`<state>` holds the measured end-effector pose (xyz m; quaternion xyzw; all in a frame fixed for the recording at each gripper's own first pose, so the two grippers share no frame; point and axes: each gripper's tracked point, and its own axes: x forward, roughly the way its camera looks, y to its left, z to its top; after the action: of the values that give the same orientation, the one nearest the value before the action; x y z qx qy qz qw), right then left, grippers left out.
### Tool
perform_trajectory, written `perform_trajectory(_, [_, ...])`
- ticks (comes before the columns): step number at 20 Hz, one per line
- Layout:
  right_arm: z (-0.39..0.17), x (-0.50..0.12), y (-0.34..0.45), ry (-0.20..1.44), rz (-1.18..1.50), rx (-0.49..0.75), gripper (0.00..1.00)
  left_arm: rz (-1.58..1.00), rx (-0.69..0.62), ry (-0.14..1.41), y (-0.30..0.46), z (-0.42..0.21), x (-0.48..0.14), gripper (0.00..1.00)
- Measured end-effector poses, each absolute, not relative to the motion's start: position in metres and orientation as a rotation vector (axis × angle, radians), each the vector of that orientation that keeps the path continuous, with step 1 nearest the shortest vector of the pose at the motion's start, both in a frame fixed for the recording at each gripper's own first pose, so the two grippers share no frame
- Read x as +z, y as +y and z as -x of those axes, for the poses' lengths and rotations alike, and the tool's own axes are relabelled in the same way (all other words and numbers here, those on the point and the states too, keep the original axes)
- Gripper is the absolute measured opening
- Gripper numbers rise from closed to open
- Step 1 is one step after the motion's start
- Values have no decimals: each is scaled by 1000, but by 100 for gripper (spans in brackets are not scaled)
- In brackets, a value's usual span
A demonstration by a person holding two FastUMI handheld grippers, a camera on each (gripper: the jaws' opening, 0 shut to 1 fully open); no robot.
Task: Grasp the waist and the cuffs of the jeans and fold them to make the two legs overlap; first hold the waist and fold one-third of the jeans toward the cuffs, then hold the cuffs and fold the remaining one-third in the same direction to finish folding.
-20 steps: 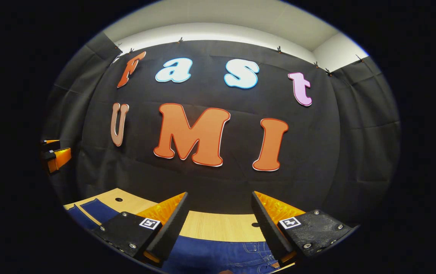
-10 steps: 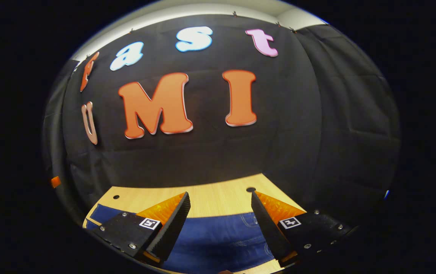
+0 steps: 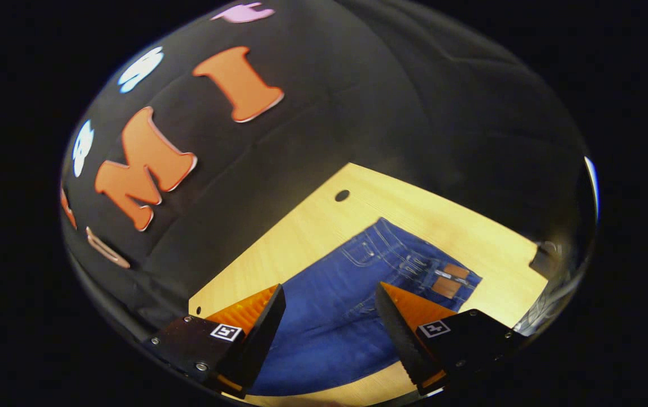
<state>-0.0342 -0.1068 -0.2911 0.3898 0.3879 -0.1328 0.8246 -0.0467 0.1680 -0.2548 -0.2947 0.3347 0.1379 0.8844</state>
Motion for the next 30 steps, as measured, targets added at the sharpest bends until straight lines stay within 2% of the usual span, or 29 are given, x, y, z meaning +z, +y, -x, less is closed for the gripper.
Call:
perform_trajectory(8, [79, -357, -119, 1043, -985, -380, 98, 858, 423, 908, 205, 100, -328, 98])
perform_trajectory(16, [110, -396, -110, 1177, -1088, -417, 98, 1059, 571, 1050, 227, 158, -385, 98])
perform_trajectory(20, [120, -411, -112, 1192, -1137, -441, 99, 1160, 609, 1046, 230, 176, -406, 98])
perform_trajectory(27, [130, -429, -124, 1189, -1173, -477, 98, 1283, 514, 913, 236, 141, -426, 92])
perform_trajectory(28, [132, -431, -124, 1189, -1186, -480, 98, 1294, 488, 898, 233, 134, -429, 89])
perform_trajectory(29, [135, -434, -124, 1187, -1200, -485, 99, 1305, 470, 881, 234, 129, -427, 81])
perform_trajectory(30, [137, -435, -125, 1185, -1211, -495, 99, 1314, 457, 868, 234, 126, -427, 81])
